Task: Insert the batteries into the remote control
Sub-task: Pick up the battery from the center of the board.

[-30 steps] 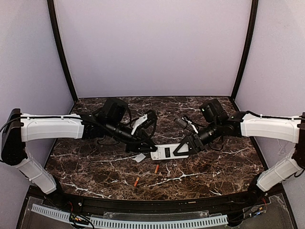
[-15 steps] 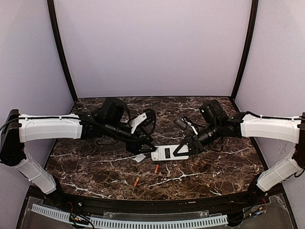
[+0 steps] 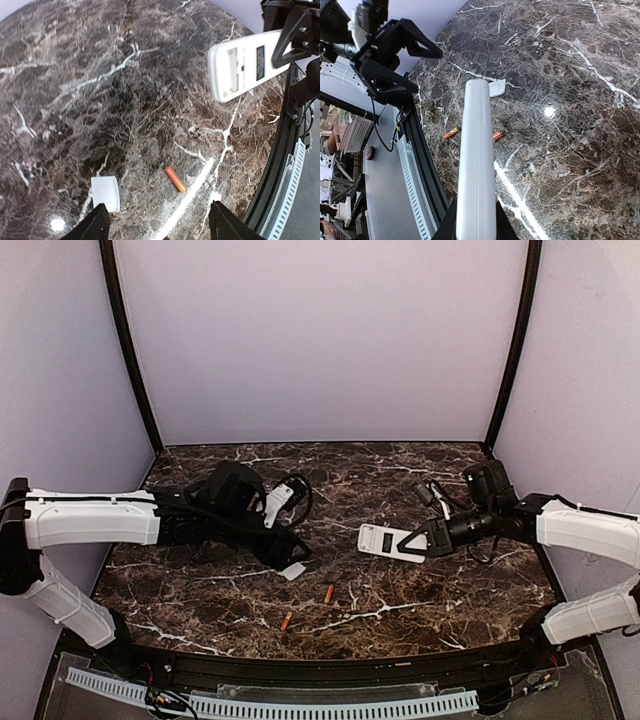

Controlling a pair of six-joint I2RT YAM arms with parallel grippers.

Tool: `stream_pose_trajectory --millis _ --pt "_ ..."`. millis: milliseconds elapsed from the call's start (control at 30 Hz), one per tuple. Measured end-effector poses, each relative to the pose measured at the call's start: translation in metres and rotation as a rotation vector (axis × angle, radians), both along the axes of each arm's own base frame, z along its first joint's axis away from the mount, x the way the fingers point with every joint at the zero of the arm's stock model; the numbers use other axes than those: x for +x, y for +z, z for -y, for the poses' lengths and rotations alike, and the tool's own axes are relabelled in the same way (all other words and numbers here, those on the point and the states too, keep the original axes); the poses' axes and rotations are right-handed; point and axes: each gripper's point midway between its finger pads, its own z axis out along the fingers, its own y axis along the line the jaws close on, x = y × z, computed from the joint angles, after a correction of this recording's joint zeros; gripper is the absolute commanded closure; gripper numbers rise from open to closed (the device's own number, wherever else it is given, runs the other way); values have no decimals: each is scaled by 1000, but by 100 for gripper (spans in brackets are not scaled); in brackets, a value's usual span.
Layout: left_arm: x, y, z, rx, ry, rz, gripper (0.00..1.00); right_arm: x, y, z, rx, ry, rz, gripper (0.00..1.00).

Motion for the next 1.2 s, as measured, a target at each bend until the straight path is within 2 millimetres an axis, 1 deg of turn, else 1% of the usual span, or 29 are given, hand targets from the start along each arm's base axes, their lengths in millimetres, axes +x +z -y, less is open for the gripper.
stream_pose_trajectory --millis 167,233,300,333,367,467,567,733,933,967,1100,1200 --pt "-7 -44 6 95 54 -157 39 1 -6 12 -10 -57 10 100" --pt "-9 -57 10 128 67 -200 41 1 -10 16 -18 -80 13 100" --pt "-11 -64 18 156 65 -230 44 1 -14 20 -27 -99 11 100" --pt "-12 -65 25 164 60 -240 46 1 -15 21 -30 -107 9 100" --pt "-13 -66 31 173 55 -249 50 1 -16 22 -33 -113 10 100" --pt "-14 -66 51 184 34 -267 57 2 -17 25 -36 -128 13 100" --pt "-16 -72 62 201 27 -292 61 4 -15 26 -32 -139 23 100" --pt "-18 -86 67 263 25 -328 66 4 -16 29 -31 -152 24 100" --pt "-18 -97 69 336 32 -346 66 5 -16 31 -28 -160 27 100" --pt "-22 -101 67 376 34 -350 67 5 -16 31 -28 -161 28 100" --pt "-24 -107 65 411 35 -353 67 4 -20 34 -34 -171 17 100" --pt "-24 -115 66 437 35 -357 70 4 -20 36 -32 -177 16 100"
